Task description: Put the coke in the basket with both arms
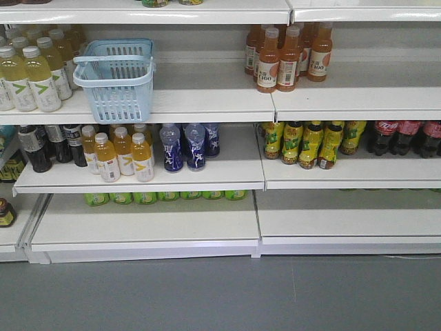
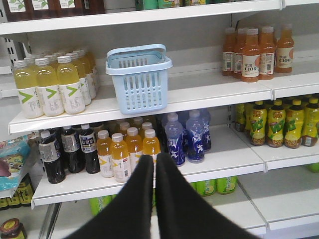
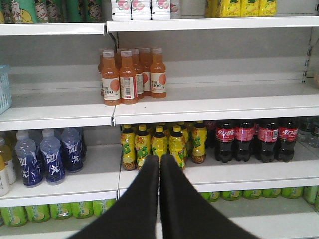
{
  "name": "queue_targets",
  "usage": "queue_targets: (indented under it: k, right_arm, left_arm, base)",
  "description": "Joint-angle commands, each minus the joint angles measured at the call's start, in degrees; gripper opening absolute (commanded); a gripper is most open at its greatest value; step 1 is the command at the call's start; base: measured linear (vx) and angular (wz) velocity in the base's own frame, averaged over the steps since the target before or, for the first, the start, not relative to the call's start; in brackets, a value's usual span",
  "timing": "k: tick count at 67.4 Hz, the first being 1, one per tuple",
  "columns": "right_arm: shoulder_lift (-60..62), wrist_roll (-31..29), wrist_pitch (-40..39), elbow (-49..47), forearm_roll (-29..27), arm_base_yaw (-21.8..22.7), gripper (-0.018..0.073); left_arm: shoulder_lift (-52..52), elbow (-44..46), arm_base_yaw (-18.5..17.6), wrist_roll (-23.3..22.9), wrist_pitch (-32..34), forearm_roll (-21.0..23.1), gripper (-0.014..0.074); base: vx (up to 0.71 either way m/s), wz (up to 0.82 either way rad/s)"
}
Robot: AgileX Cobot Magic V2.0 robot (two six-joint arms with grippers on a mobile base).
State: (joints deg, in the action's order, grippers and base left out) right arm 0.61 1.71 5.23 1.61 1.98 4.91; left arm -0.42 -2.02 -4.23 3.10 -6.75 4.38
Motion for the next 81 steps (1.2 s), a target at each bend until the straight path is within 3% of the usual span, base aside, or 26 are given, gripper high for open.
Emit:
queue_targets:
  k: [1,81]
  right_arm:
    - [0.7,-0.3,-4.0,0.4,0.4,0.1,-0.001]
    - [0.7,-0.3,-4.0,0.4,0.4,0.1,-0.001]
  left_arm:
    - [-1.1,1.9,-0.2,0.0,4.5,0.4,-0.0006]
    - [-1.1,1.9,-0.2,0.0,4.5,0.4,-0.0006]
  base:
    - [0.12,0.01]
    - [0.11,0.01]
